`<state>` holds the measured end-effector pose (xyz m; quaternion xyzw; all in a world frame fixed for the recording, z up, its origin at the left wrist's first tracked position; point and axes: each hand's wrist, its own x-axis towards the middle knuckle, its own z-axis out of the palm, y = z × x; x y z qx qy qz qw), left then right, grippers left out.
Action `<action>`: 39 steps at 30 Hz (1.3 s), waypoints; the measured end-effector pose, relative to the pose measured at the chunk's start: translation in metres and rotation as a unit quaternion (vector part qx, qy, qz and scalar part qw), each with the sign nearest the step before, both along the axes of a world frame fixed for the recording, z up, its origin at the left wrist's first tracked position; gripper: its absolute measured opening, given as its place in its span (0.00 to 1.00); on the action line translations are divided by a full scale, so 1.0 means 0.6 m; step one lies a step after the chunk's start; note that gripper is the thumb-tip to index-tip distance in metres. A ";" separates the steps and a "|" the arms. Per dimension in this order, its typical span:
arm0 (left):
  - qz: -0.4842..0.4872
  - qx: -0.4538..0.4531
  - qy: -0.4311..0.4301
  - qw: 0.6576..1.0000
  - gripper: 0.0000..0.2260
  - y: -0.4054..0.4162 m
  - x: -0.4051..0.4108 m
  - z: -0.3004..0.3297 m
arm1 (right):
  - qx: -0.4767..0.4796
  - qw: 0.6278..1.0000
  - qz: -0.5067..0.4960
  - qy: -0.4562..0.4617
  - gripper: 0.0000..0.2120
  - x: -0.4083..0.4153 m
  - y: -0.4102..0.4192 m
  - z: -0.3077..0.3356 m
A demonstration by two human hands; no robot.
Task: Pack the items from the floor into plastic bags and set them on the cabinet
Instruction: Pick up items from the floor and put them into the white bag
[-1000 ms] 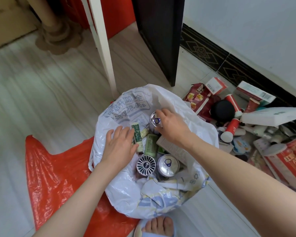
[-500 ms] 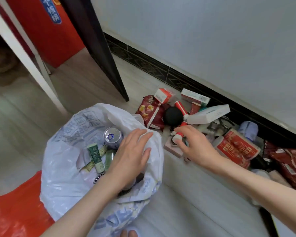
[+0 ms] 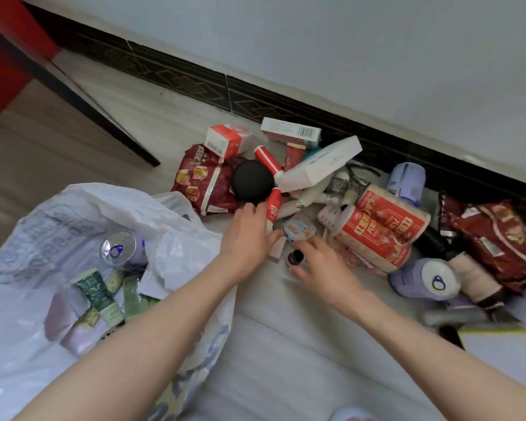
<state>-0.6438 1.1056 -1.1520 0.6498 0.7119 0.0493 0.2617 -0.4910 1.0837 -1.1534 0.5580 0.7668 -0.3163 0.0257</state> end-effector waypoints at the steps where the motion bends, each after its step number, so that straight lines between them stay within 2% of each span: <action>1: 0.024 -0.005 -0.010 1.000 0.23 0.002 0.004 -0.007 | 0.001 1.000 0.005 0.001 0.19 -0.001 -0.001 -0.004; 7: 0.096 0.032 -0.052 0.994 0.16 0.001 0.010 0.000 | 0.031 0.999 -0.023 0.026 0.14 0.015 -0.005 -0.015; 13: 0.103 0.171 -0.108 0.974 0.13 -0.049 -0.041 0.084 | 0.116 0.971 -0.132 0.160 0.07 0.012 -0.038 0.011; 16: 0.128 0.224 -0.145 0.955 0.11 -0.088 -0.075 0.133 | 0.148 0.949 -0.158 0.228 0.07 -0.015 -0.045 0.052; 20: 0.178 0.274 -0.179 0.928 0.11 -0.140 -0.145 0.184 | 0.181 0.922 -0.115 0.321 0.09 -0.073 -0.050 0.118; 23: 0.228 0.286 -0.175 0.914 0.07 -0.187 -0.210 0.196 | 0.163 0.922 -0.036 0.350 0.08 -0.122 -0.064 0.154; 26: 0.269 0.264 -0.144 0.915 0.08 -0.236 -0.270 0.176 | 0.129 0.936 0.114 0.307 0.13 -0.183 -0.069 0.165; 28: 0.282 0.233 -0.100 0.925 0.09 -0.263 -0.302 0.150 | 0.117 0.936 0.227 0.243 0.13 -0.233 -0.067 0.159; 30: 0.287 0.197 -0.046 0.937 0.12 -0.287 -0.327 0.122 | 0.088 0.939 0.289 0.166 0.13 -0.284 -0.071 0.144; 32: 0.283 0.161 -0.017 0.945 0.12 -0.303 -0.340 0.104 | 0.058 0.948 0.283 0.132 0.12 -0.323 -0.079 0.125; 35: 0.278 0.125 -0.019 0.952 0.13 -0.315 -0.355 0.079 | 0.029 0.960 0.249 0.127 0.11 -0.358 -0.091 0.093; 39: 0.279 0.078 -0.006 0.957 0.14 -0.324 -0.367 0.045 | 0.025 0.949 0.308 0.061 0.10 -0.358 -0.114 0.051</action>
